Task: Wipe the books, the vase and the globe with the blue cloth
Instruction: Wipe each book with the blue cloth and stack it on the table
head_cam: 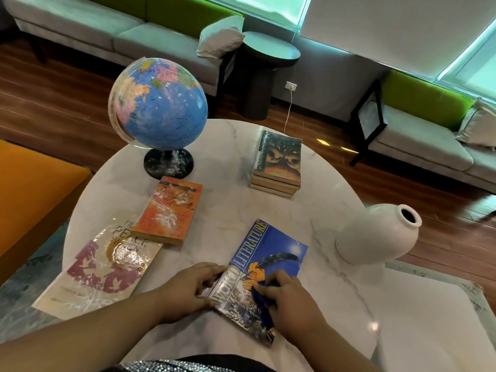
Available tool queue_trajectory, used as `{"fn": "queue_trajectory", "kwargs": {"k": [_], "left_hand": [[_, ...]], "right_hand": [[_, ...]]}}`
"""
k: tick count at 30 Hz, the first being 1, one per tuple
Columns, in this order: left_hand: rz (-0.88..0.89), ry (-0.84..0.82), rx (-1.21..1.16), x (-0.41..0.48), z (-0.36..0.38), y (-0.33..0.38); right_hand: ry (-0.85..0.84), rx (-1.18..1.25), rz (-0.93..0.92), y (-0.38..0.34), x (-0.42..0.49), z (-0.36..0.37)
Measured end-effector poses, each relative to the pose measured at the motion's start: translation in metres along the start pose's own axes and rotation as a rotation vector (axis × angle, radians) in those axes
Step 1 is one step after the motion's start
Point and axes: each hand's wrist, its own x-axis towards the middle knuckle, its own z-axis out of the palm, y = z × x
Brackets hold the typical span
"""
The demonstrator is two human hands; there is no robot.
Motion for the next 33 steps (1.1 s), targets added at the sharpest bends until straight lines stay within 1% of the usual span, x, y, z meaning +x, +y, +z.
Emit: {"fn": "queue_trajectory", "kwargs": {"k": [2,6,11,12,15,16,20,22,25,26,30,32,33], "left_hand": [[0.001,0.002,0.003,0.000,0.000,0.001],[-0.004,0.007,-0.018,0.000,0.000,0.002],[-0.005,-0.001,-0.024,-0.001,-0.001,0.004],[-0.003,-0.001,-0.031,-0.001,-0.001,0.004],[0.000,0.004,-0.046,0.000,-0.001,0.004],[-0.001,0.005,-0.046,0.000,0.000,0.002],[-0.007,-0.003,-0.054,0.001,0.000,-0.001],[-0.008,-0.005,-0.052,0.001,0.001,-0.002],[-0.015,-0.002,-0.072,0.002,0.002,-0.003],[-0.018,-0.002,-0.073,0.001,0.002,-0.003],[-0.019,-0.009,-0.050,0.001,0.001,-0.003],[-0.017,-0.007,-0.049,0.001,0.001,-0.003],[-0.018,-0.008,-0.049,0.001,0.002,-0.004]], "right_hand": [[0.015,0.005,0.024,-0.007,0.007,-0.001],[-0.061,-0.022,-0.097,-0.022,-0.006,0.008],[0.067,0.017,0.023,-0.010,0.008,0.004],[0.056,0.024,0.010,-0.014,0.008,0.005],[-0.026,0.004,-0.158,-0.024,-0.001,0.017],[-0.026,-0.002,-0.177,-0.022,-0.004,0.017],[-0.006,-0.038,-0.045,-0.015,0.004,0.005],[-0.004,-0.052,-0.071,-0.022,0.005,0.004],[-0.108,-0.063,-0.198,-0.023,-0.005,0.007],[-0.108,-0.071,-0.200,-0.018,-0.005,0.004],[-0.033,-0.102,-0.039,-0.011,0.007,-0.004],[-0.052,-0.096,-0.050,-0.019,0.008,-0.002],[-0.080,-0.088,-0.102,-0.022,0.006,0.001]]}}
